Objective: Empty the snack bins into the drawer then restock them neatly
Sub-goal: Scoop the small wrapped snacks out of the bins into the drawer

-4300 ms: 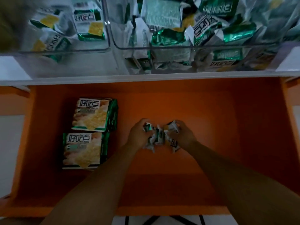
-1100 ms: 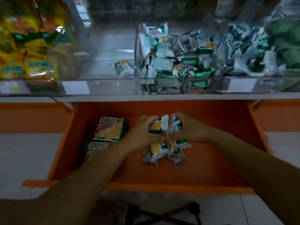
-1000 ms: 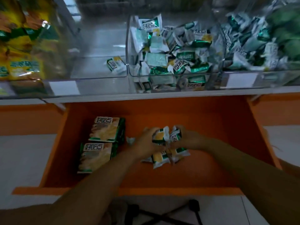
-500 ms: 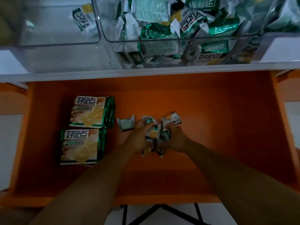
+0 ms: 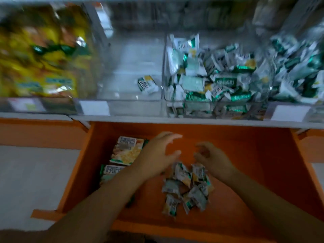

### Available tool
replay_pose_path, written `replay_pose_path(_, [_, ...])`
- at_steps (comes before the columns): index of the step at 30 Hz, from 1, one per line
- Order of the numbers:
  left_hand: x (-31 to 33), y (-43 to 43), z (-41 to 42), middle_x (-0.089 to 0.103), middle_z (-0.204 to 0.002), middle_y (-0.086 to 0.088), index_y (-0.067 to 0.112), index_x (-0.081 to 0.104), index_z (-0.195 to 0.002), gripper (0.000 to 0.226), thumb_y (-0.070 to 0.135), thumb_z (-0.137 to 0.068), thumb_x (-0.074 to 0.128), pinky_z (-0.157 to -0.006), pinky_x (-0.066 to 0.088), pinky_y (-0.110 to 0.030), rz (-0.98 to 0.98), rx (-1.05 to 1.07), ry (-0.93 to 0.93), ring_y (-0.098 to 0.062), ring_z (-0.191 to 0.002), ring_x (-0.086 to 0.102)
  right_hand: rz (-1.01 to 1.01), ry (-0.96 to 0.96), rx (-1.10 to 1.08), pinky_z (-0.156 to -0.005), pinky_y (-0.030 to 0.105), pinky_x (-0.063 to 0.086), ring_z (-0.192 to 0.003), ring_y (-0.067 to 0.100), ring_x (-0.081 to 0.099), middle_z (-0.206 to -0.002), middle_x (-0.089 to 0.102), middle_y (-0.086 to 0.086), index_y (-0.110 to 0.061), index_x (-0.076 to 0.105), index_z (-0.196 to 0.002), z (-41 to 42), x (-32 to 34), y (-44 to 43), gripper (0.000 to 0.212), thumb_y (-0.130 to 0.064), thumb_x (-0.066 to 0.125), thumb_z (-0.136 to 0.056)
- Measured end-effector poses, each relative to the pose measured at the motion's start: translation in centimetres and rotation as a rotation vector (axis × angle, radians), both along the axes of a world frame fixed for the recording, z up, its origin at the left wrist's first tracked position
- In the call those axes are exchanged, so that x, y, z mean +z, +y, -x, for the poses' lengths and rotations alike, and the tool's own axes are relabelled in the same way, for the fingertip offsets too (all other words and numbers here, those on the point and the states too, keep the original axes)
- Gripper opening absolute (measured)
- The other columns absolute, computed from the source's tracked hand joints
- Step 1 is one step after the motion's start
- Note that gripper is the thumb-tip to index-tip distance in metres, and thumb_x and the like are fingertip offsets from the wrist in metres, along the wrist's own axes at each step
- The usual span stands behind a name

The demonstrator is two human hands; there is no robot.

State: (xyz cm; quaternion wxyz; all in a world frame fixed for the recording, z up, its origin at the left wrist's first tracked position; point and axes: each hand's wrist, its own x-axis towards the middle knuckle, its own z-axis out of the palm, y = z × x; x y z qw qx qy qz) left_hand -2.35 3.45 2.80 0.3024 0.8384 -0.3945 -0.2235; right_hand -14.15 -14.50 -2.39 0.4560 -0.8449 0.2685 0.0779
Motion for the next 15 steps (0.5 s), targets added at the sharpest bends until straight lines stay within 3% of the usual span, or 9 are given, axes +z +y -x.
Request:
replay_pose_path(1, [2.5, 0.4, -0.4, 0.050, -0.131, 0.014, 0.038, 0.052, -0.135, 0.044, 0.032, -0.093, 0.063, -0.093, 0.042, -0.015, 0.078, 0.013, -0.042, 0.006, -0.111, 0.047, 0.023, -0.077, 0.004, -0.070, 0.017, 0.050, -0.093, 0.013, 0.062, -0.097, 0.058, -0.011, -0.031, 0.052, -0.119, -0.6, 2.4, 0.1, 0.025, -0.030, 0.059, -0.094])
replay_pose_path(3, [7.3, 1.3, -1.6, 0.055, -0.120, 0.016, 0.039, 0.056, -0.129, 0.039, 0.030, -0.092, 0.065, -0.090, 0.043, -0.010, 0.227, 0.068, -0.101, 0.007, -0.105, 0.051, 0.075, -0.206, 0.023, -0.068, 0.009, 0.045, -0.092, 0.003, 0.059, -0.098, 0.059, -0.017, -0.038, 0.052, -0.111, -1.8, 7.2, 0.3, 0.019, -0.031, 0.058, -0.094])
replay_pose_path(7, [12.6, 2.1, -6.3, 0.061, -0.115, 0.011, 0.030, 0.062, -0.122, 0.032, 0.020, -0.092, 0.065, -0.086, 0.049, -0.019, 0.400, 0.200, -0.183, 0.002, -0.100, 0.057, 0.110, -0.386, 0.065, -0.076, 0.021, 0.052, -0.088, 0.006, 0.065, -0.098, 0.065, -0.011, -0.036, 0.058, -0.108, -4.5, 15.0, 0.2, 0.014, -0.031, 0.057, -0.095])
replay_pose_path(9, [12.6, 1.5, -9.6, 0.062, -0.118, 0.005, 0.025, 0.063, -0.123, 0.032, 0.018, -0.092, 0.065, -0.088, 0.050, -0.027, 0.334, 0.233, -0.185, -0.004, -0.101, 0.059, 0.159, -0.455, 0.064, -0.073, 0.023, 0.053, -0.084, 0.008, 0.065, -0.092, 0.067, -0.008, -0.037, 0.059, -0.099, -6.6, 17.0, -0.3, 0.011, -0.027, 0.058, -0.095])
replay_pose_path(11, [11.4, 0.4, -12.7, 0.061, -0.125, -0.003, 0.017, 0.061, -0.127, 0.036, 0.018, -0.091, 0.067, -0.092, 0.049, -0.029, 0.215, 0.235, -0.159, -0.015, -0.108, 0.060, 0.235, -0.478, 0.080, -0.069, 0.011, 0.048, -0.082, 0.001, 0.061, -0.091, 0.065, -0.011, -0.035, 0.058, -0.097, -9.2, 18.0, -1.0, 0.013, -0.023, 0.059, -0.095])
replay_pose_path(13, [9.3, -0.9, -15.5, 0.058, -0.133, -0.008, 0.012, 0.059, -0.131, 0.044, 0.017, -0.088, 0.070, -0.096, 0.044, -0.028, 0.101, 0.225, -0.116, -0.024, -0.118, 0.057, 0.296, -0.456, 0.086, -0.063, 0.004, 0.043, -0.082, 0.000, 0.056, -0.096, 0.059, -0.014, -0.031, 0.059, -0.104, -12.0, 17.9, -2.0, 0.014, -0.021, 0.059, -0.095])
replay_pose_path(15, [7.2, -2.3, -17.6, 0.053, -0.133, -0.004, 0.014, 0.056, -0.134, 0.058, 0.030, -0.082, 0.076, -0.101, 0.041, -0.028, 0.003, 0.192, -0.079, -0.024, -0.124, 0.053, 0.348, -0.405, 0.085, -0.061, 0.007, 0.042, -0.087, 0.005, 0.054, -0.111, 0.054, -0.008, -0.025, 0.059, -0.120, -14.6, 17.2, -3.1, 0.026, -0.022, 0.060, -0.094])
